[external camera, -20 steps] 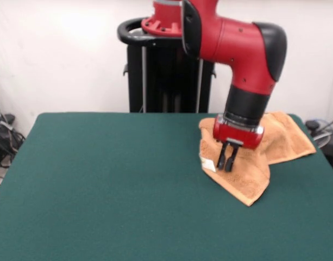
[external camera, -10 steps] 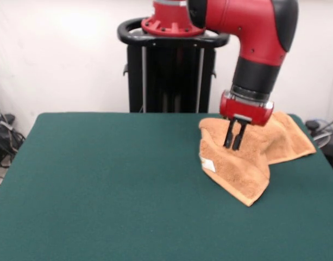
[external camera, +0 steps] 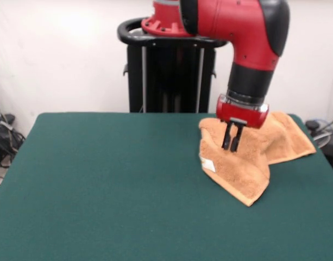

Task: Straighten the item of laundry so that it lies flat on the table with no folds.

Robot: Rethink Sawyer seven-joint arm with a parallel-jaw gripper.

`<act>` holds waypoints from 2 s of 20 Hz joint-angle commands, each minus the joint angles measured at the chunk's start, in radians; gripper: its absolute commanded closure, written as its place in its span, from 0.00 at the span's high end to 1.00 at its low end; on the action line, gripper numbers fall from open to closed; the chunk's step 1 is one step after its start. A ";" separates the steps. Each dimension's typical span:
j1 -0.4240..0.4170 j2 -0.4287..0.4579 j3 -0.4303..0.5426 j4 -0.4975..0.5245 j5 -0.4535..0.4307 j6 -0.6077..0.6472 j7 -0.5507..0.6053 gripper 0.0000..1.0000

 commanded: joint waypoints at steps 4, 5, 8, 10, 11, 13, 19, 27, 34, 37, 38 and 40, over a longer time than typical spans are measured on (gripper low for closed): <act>-0.083 0.219 0.238 -0.048 -0.035 -0.151 0.166 1.00; -0.102 0.219 0.259 -0.044 -0.043 -0.150 0.165 1.00; -0.087 0.190 0.258 -0.030 -0.015 -0.138 0.187 1.00; -0.046 0.143 0.222 -0.007 0.023 -0.178 0.226 1.00; -0.029 0.122 0.205 0.000 0.039 -0.185 0.235 1.00; -0.014 0.087 0.189 0.013 0.058 -0.186 0.249 1.00; -0.019 0.030 0.179 0.018 0.056 -0.137 0.231 1.00; -0.019 0.168 0.188 -0.077 0.053 -0.239 0.225 1.00; 0.106 0.346 0.074 -0.176 0.234 -0.404 0.240 1.00; 0.086 0.374 0.103 -0.205 0.231 -0.382 0.205 1.00; 0.068 0.384 0.125 -0.212 0.219 -0.367 0.197 1.00; 0.057 0.393 0.144 -0.215 0.216 -0.335 0.191 1.00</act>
